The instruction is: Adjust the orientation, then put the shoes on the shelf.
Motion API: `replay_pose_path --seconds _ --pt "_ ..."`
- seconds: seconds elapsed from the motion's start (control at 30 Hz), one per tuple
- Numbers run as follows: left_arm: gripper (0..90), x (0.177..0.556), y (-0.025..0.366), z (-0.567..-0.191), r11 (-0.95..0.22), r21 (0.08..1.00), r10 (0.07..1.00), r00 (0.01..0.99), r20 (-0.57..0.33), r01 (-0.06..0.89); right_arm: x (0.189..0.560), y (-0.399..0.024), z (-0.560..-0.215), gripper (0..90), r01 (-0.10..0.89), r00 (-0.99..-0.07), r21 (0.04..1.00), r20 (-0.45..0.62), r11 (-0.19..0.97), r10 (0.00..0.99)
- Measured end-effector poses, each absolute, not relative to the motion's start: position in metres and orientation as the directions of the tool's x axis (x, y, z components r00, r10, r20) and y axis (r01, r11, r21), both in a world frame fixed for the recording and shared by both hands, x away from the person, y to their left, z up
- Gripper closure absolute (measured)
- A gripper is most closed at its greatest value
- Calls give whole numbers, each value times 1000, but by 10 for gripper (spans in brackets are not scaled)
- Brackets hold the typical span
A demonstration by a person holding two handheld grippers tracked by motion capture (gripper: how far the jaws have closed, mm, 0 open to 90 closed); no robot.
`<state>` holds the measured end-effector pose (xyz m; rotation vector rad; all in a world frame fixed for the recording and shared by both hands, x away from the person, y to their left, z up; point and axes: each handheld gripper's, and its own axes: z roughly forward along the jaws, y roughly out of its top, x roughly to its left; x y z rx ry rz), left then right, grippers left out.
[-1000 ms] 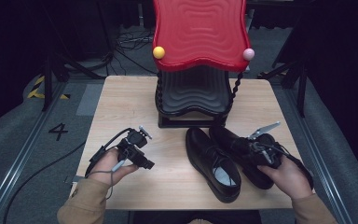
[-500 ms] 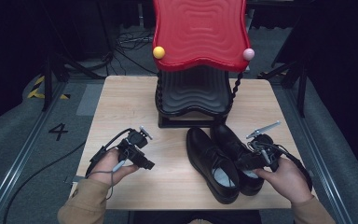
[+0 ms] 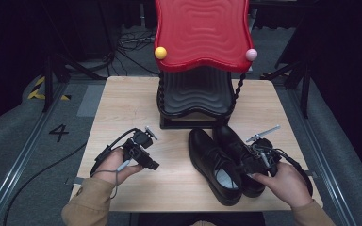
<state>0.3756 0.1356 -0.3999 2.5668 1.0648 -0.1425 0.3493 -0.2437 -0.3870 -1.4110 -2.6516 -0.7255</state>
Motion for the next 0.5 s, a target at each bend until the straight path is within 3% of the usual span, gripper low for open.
replay_pose_path --seconds 0.13,0.5 --pt "397 374 136 -400 -651 277 670 707 -227 706 354 -232 -404 530 797 -588 343 249 498 769" --pt "397 368 146 -402 -634 275 687 690 -229 723 361 -218 -417 590 792 -585 322 156 519 796"
